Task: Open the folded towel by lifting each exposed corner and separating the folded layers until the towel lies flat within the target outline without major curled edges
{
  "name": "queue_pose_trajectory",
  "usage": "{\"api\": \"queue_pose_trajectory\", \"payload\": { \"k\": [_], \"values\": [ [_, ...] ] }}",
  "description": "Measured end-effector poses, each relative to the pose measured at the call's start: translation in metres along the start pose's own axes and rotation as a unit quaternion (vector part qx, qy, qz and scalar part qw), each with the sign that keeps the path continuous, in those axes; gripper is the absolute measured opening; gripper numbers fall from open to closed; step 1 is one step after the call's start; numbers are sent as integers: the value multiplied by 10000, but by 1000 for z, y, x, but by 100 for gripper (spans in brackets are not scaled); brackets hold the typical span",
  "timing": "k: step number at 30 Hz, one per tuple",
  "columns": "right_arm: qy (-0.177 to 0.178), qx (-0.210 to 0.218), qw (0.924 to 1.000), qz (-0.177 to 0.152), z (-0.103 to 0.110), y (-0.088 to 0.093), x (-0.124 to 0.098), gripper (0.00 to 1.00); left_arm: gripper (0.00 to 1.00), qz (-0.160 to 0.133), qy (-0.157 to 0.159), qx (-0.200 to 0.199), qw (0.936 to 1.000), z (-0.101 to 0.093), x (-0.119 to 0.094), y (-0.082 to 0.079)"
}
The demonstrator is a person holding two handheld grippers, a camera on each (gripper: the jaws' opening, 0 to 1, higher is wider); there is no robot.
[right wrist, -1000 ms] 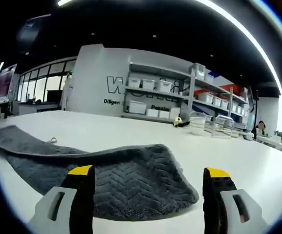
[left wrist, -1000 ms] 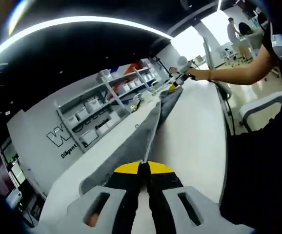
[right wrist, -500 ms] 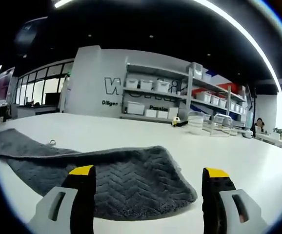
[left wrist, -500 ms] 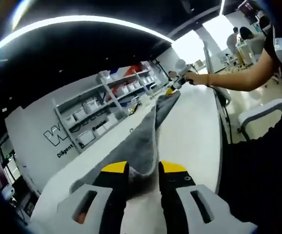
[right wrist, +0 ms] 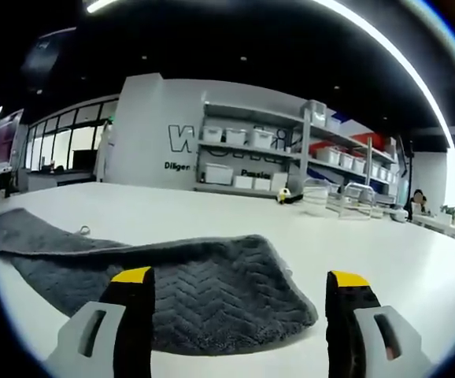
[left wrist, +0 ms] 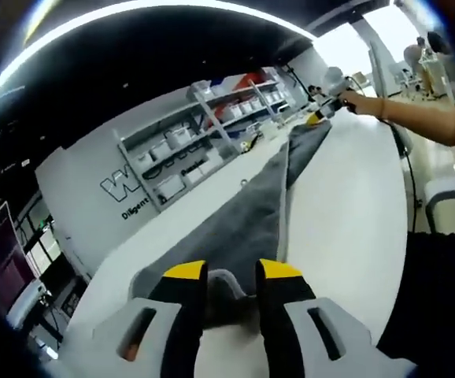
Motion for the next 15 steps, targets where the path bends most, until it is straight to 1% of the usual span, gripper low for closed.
{"api": "queue_pose_trajectory", "payload": {
  "k": [4, 5, 8, 13, 15],
  "values": [
    [-19, 12, 10000, 7, 1, 1, -1, 91, 22, 66, -58, -115, 9999, 0, -2, 2],
    [-25, 7, 10000, 16, 2, 1, -3, 91, 22, 101, -120, -164, 9997, 2, -4, 4],
    [-34, 18, 10000, 25, 2, 2, -2, 91, 19, 180, -160, -185, 9995, 4, -8, 7],
    [-33, 55, 10000, 27, 1, 2, -2, 90, 16, 131, -319, -459, 9984, 10, -19, 9],
    [-33, 52, 10000, 35, 1, 2, -2, 90, 12, 114, -365, -514, 9979, 12, -23, 10]
  ]
}}
Point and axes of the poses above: the point that each gripper's makers call its tool centre point, and the gripper's own axes: x roughly forward along the fingers, z roughly to its left, y roughly out of its underside, the point moved 5 cm from there along -x, roughly backward along the fingers, and after that the axes turned 7 degrees about x, right-handed, at the moved point
